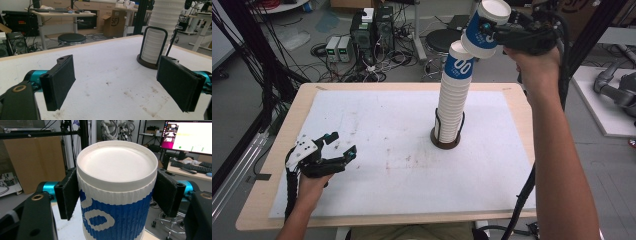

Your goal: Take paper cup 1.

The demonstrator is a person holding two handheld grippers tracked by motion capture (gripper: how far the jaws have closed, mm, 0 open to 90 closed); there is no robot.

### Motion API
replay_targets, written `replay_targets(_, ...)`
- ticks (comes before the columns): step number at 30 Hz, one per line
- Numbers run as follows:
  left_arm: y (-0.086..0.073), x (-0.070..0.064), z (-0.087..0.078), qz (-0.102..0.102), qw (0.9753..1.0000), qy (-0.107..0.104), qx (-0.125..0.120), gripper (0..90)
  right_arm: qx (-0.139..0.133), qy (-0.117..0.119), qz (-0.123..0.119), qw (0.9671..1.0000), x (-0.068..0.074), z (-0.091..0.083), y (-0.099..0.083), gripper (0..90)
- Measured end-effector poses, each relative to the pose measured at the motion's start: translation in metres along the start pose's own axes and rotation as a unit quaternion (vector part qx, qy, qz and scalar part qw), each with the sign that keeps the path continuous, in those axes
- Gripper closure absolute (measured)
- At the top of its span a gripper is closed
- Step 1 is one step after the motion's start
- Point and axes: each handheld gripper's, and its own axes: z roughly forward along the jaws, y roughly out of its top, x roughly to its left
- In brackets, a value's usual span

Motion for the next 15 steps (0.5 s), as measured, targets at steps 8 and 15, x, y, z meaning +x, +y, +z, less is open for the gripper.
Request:
replay_targets(8, 0.000, -0.002, 0.000, 0.000, 1.0000, -0.004, -0.002, 15.1, 0.008, 0.004, -0.007, 0.9999, -0.001, -0.029, -0.017, 28.4)
replay_targets(15, 0.000, -0.004, 0.003, -0.001, 1.0000, -0.009, -0.002, 15.1, 0.018, 0.022, -0.008, 0.9996, -0.002, -0.052, -0.045, 28.4)
